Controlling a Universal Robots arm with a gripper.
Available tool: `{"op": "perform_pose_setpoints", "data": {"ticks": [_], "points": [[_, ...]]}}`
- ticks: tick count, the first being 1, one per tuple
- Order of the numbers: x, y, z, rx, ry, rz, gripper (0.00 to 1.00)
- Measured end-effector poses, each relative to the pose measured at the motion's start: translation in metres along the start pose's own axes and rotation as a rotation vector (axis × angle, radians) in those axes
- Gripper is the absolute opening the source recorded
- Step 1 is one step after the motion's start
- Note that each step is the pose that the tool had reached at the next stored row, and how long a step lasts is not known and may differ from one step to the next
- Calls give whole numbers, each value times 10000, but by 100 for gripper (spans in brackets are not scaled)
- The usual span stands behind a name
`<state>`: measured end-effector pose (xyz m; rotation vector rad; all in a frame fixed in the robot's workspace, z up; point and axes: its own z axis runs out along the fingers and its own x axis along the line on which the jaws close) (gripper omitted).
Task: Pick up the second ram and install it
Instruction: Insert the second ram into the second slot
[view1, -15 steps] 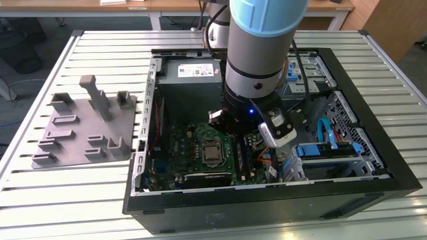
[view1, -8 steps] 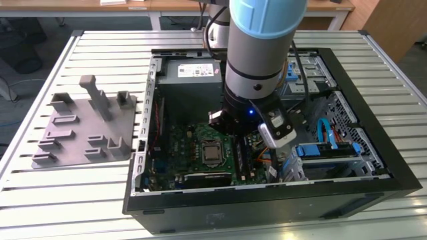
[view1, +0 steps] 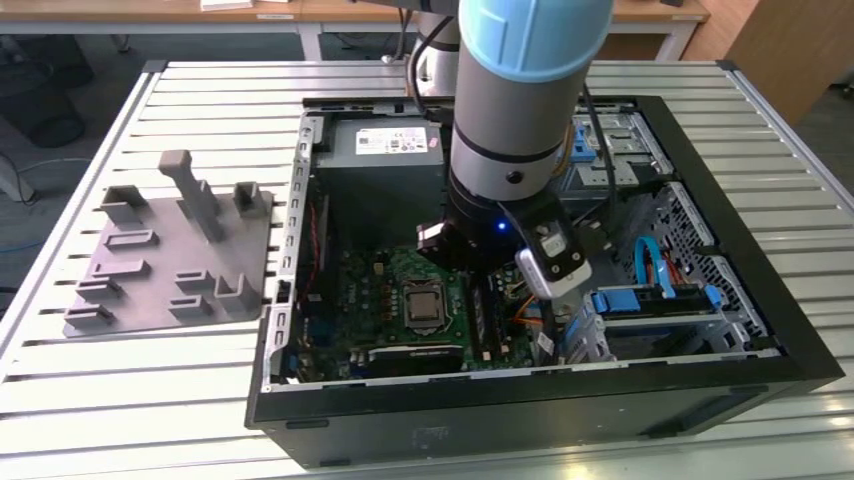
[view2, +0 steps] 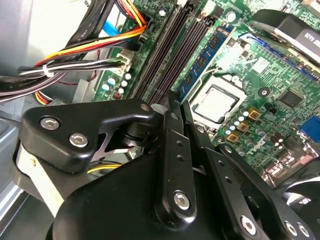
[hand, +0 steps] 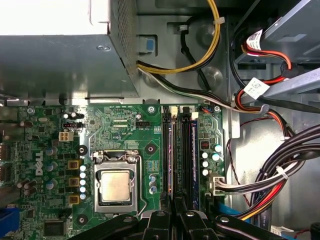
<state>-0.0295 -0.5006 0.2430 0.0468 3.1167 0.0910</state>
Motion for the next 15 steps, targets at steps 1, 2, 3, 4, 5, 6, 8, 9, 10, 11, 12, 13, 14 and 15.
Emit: {"op": "perform_pose_setpoints", "data": {"ticks": [1,2,3,4,5,6,8,9,10,11,12,13,14,15], "points": [[0,0,2,0,0,0,14],[0,0,5,0,0,0,14],[0,0,8,-1,0,0,14],[0,-1,11,-1,0,0,14],[0,-1,15,-2,-1,0,14],[0,-1,18,-1,0,0,14],[1,-1,24,-1,-1,0,14],[1,-2,27,0,0,0,14],[1,-2,30,0,0,0,14],[1,-2,32,0,0,0,14],[1,-2,35,0,0,0,14],[1,-2,38,-1,0,0,14],[1,-2,41,0,0,0,14],[1,-3,44,-1,0,0,14]]}}
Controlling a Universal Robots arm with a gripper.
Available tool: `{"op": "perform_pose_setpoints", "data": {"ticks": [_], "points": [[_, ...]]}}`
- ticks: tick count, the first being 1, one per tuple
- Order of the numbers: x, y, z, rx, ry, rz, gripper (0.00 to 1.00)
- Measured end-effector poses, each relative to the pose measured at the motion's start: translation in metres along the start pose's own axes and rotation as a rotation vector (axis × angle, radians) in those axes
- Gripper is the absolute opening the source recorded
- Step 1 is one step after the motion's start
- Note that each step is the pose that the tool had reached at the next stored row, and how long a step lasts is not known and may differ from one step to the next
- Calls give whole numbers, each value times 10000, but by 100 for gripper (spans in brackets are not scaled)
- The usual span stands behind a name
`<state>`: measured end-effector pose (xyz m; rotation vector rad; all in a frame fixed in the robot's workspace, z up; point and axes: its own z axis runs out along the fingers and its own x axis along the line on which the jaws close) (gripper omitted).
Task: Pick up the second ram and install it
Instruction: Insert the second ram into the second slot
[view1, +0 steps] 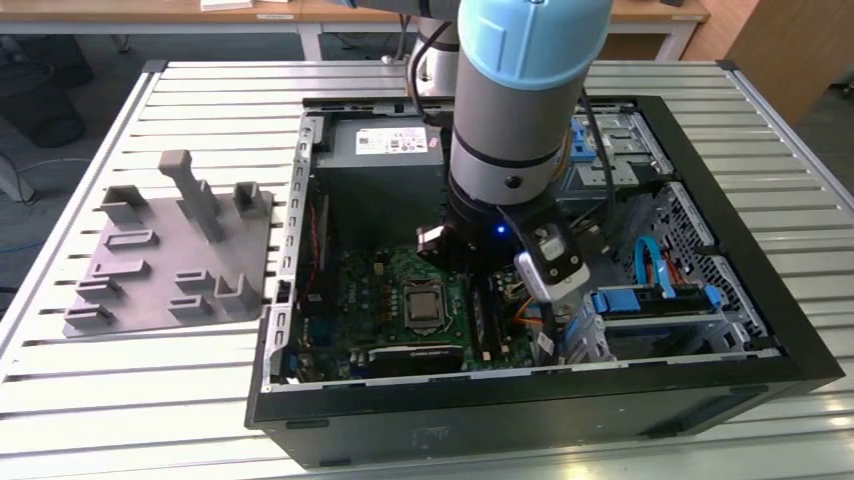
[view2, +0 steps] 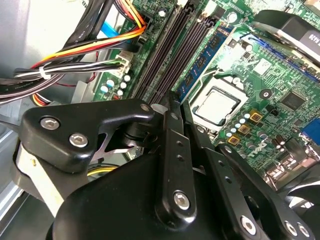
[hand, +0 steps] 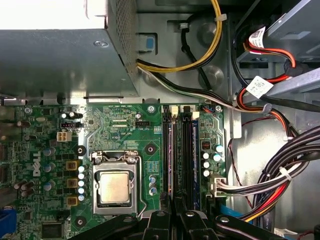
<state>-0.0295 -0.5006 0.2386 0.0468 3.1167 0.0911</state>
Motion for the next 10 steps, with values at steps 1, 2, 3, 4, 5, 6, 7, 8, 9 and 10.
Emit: {"op": "perform_pose_setpoints", "data": {"ticks": [1,2,3,4,5,6,7,8,9,10], "points": [[0,0,2,1,0,0,14],[0,0,5,0,0,0,14],[0,0,8,0,0,0,14],[0,0,13,-2,-1,0,14],[0,0,18,-3,0,0,14],[1,-1,22,-1,0,0,14],[1,-2,28,0,0,0,14],[1,-2,36,0,0,0,14],[1,-2,44,1,0,0,14],[2,-3,52,1,-1,1,14]]}}
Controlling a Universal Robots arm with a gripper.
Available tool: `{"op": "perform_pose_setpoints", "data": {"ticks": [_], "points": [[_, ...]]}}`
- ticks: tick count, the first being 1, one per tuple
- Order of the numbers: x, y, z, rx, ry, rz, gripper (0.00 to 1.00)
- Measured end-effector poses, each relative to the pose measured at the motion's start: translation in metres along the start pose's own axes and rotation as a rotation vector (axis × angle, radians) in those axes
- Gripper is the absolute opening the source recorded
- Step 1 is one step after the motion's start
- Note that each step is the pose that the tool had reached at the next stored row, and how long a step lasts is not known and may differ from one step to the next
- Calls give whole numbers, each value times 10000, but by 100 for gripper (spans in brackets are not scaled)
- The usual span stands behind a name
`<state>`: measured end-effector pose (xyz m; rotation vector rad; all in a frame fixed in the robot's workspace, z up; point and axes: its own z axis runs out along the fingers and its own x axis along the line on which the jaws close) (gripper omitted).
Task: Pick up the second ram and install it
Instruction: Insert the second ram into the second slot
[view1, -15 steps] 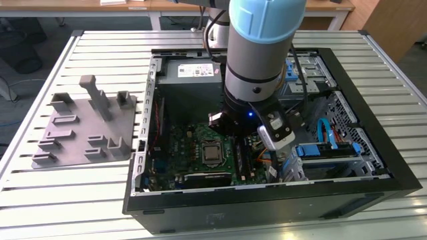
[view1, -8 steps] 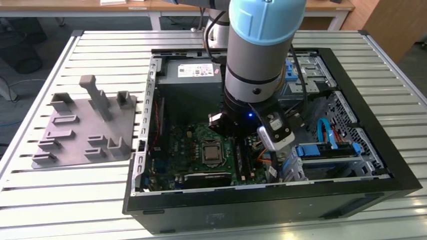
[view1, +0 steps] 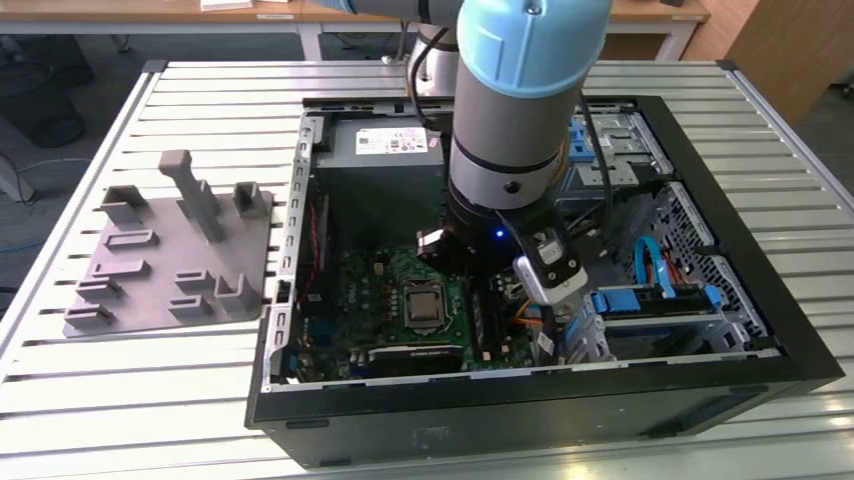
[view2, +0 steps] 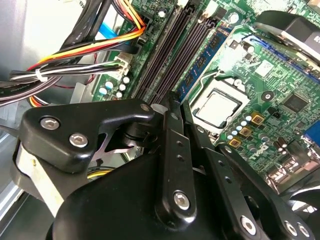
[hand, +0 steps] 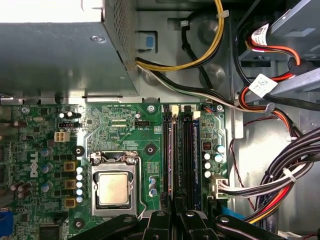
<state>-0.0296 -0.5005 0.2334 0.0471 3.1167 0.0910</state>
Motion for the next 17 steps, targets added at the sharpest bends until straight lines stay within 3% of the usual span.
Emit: {"op": "perform_pose_setpoints", "data": {"ticks": [17], "points": [[-35,22,83,39,3,-69,14]]}}
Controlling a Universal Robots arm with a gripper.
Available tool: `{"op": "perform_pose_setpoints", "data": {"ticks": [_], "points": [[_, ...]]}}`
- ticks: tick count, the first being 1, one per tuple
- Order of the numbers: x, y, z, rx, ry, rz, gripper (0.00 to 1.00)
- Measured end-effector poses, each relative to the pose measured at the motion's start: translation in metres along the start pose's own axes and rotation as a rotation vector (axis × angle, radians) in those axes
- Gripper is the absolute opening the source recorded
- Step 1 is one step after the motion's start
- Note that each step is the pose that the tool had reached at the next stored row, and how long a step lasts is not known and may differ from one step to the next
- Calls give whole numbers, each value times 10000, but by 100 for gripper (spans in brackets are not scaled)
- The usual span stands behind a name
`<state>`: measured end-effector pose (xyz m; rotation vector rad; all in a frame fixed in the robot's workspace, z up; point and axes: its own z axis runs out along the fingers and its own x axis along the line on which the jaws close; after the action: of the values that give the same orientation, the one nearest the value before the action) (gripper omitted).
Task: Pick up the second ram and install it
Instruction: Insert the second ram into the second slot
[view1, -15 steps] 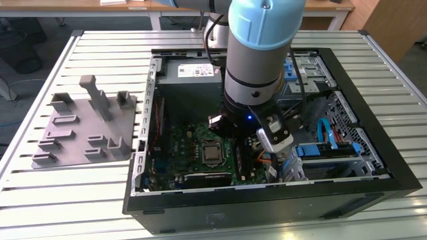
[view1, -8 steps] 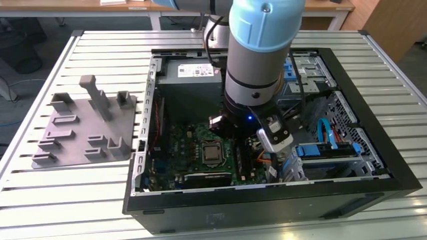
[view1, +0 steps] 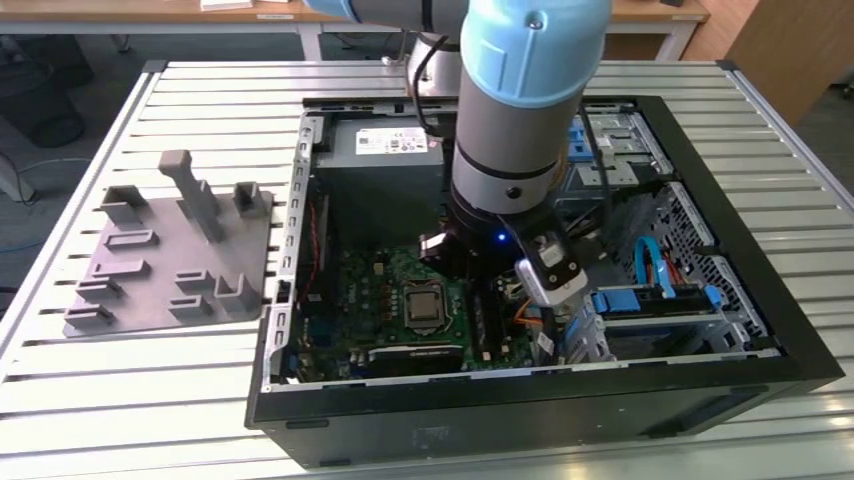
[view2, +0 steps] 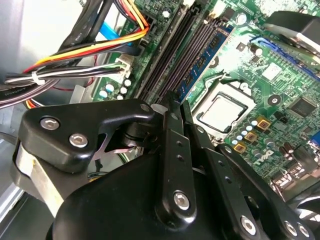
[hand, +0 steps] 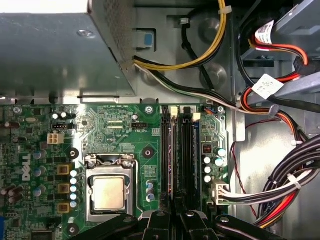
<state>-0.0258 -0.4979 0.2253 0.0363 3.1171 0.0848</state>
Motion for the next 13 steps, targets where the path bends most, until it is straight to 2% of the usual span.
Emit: {"op": "perform_pose_setpoints", "data": {"ticks": [5,13], "points": [[-31,0,32,57,-1,-1,14],[-30,8,84,63,0,-1,14]]}}
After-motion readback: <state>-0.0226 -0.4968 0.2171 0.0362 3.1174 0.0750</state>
